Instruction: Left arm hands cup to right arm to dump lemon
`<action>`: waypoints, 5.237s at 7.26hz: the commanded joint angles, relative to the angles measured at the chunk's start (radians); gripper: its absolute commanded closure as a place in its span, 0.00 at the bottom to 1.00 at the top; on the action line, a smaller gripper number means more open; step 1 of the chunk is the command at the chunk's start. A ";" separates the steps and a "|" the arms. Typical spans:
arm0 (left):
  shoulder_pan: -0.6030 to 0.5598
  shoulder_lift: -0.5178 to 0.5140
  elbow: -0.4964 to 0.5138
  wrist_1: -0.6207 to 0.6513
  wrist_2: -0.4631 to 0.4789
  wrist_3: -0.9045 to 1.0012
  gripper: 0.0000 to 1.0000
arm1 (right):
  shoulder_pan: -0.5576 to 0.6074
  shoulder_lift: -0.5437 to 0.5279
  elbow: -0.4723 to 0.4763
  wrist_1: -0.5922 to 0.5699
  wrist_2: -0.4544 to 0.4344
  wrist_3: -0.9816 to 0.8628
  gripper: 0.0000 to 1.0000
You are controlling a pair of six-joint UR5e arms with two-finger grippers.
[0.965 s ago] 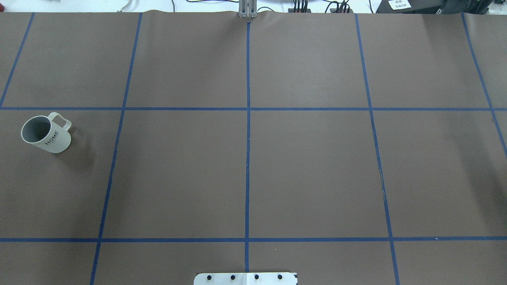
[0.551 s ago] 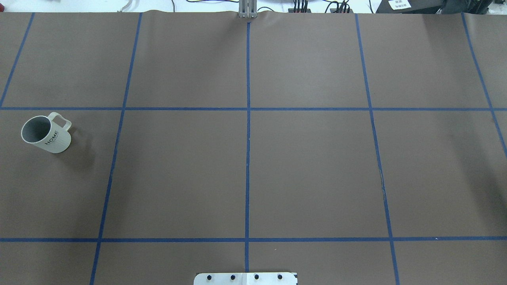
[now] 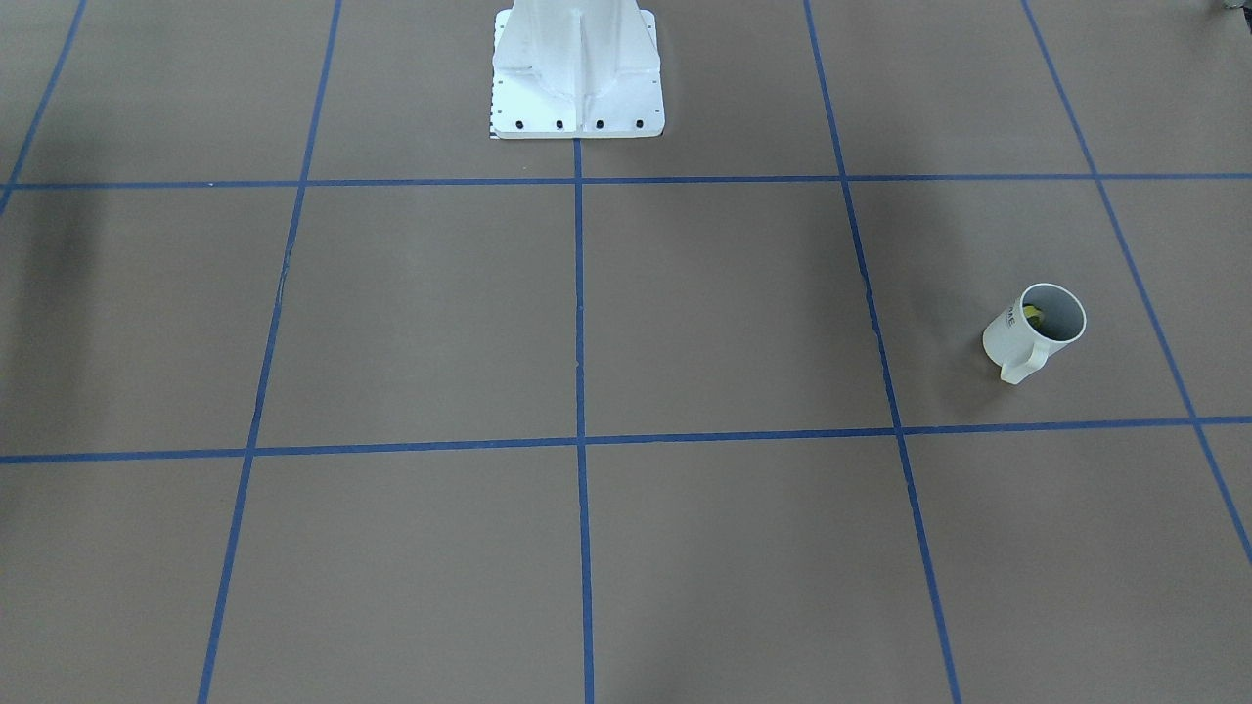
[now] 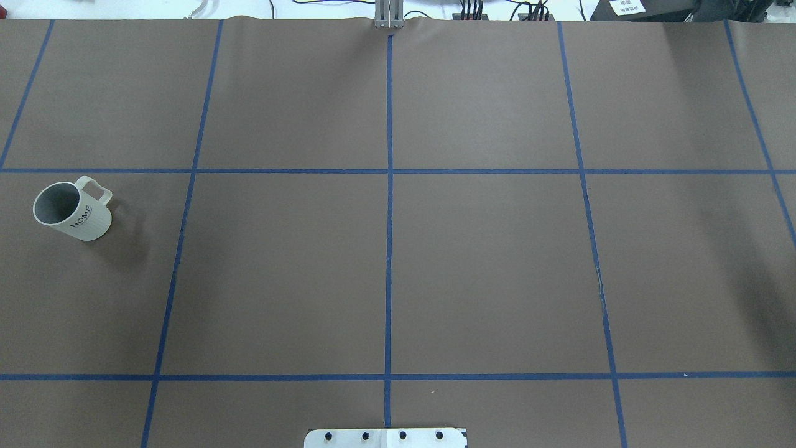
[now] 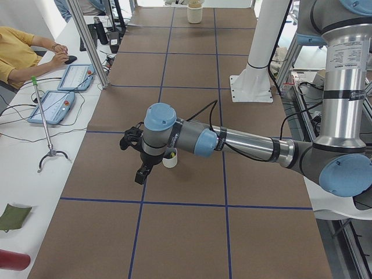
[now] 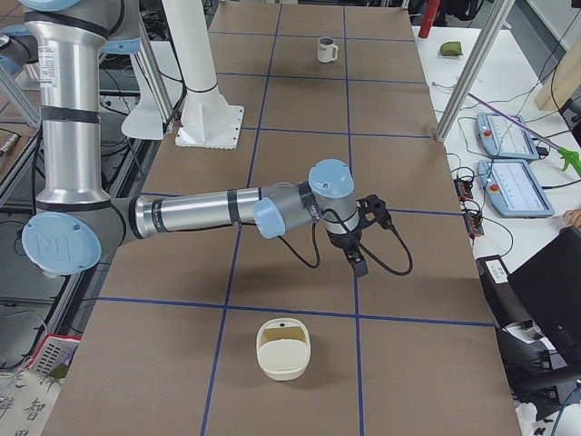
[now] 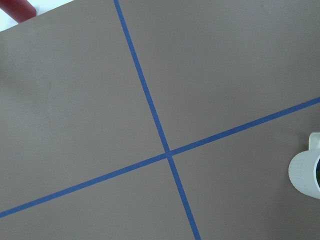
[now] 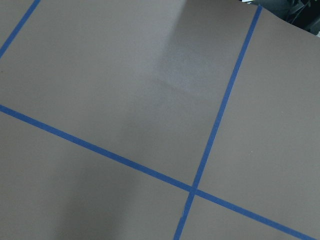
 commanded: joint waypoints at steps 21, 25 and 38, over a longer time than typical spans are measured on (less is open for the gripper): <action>0.540 0.057 0.119 -0.570 0.165 -0.846 1.00 | -0.152 0.014 0.022 0.189 0.031 0.212 0.00; 0.452 0.005 0.037 -0.481 0.001 -0.848 1.00 | -0.158 0.049 -0.008 0.353 0.030 0.202 0.00; 0.584 -0.630 0.054 -0.164 0.090 -1.794 1.00 | -0.874 0.573 -0.096 0.479 -1.061 0.486 0.04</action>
